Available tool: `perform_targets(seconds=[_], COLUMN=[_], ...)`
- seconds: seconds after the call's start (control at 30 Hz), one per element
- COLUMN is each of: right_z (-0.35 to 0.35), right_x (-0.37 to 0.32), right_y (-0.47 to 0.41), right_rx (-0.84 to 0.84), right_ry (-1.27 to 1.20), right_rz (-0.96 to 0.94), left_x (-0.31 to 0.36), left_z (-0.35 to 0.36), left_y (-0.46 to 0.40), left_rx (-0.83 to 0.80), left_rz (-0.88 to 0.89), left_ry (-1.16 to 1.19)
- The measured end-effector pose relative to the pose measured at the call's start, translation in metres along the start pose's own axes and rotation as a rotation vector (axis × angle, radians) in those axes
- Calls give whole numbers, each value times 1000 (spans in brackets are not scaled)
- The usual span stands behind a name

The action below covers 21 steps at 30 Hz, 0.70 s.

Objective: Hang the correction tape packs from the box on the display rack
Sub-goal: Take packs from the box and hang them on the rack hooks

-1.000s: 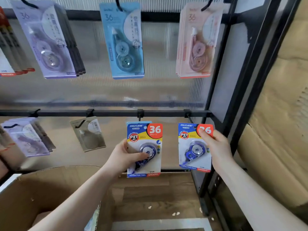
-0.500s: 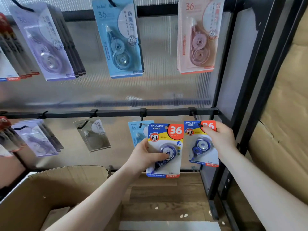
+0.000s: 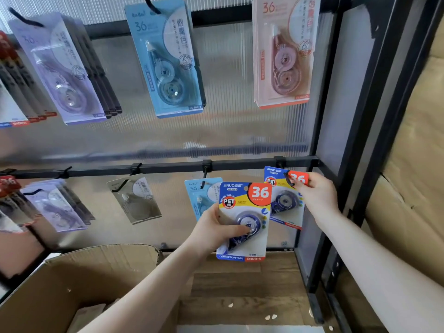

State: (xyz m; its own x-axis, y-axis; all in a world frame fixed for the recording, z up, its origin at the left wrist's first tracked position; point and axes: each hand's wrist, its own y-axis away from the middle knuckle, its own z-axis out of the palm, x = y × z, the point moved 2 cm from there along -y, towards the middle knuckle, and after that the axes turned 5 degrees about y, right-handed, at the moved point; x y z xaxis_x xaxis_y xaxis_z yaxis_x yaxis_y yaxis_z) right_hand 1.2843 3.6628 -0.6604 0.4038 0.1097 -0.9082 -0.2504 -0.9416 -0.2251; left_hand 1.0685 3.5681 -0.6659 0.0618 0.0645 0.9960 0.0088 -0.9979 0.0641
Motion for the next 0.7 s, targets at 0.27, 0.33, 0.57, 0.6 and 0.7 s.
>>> perform_targets(seconds=[0.27, 0.33, 0.57, 0.6, 0.7], right_z=[-28, -35, -49, -50, -50], right_x=[2, 6, 22, 23, 26], right_y=[43, 54, 69, 70, 70], right_rx=[148, 148, 61, 56, 36], right_ry=[610, 716, 967, 977, 990], right_rz=[-125, -159, -181, -181, -175], left_x=[-13, -15, -6, -3, 4], left_z=[14, 20, 45, 50, 62], left_y=[-6, -8, -23, -25, -29], left_rx=[-59, -80, -132, -138, -168], left_rz=[10, 12, 55, 62, 73], left_ry=[28, 37, 69, 78, 73])
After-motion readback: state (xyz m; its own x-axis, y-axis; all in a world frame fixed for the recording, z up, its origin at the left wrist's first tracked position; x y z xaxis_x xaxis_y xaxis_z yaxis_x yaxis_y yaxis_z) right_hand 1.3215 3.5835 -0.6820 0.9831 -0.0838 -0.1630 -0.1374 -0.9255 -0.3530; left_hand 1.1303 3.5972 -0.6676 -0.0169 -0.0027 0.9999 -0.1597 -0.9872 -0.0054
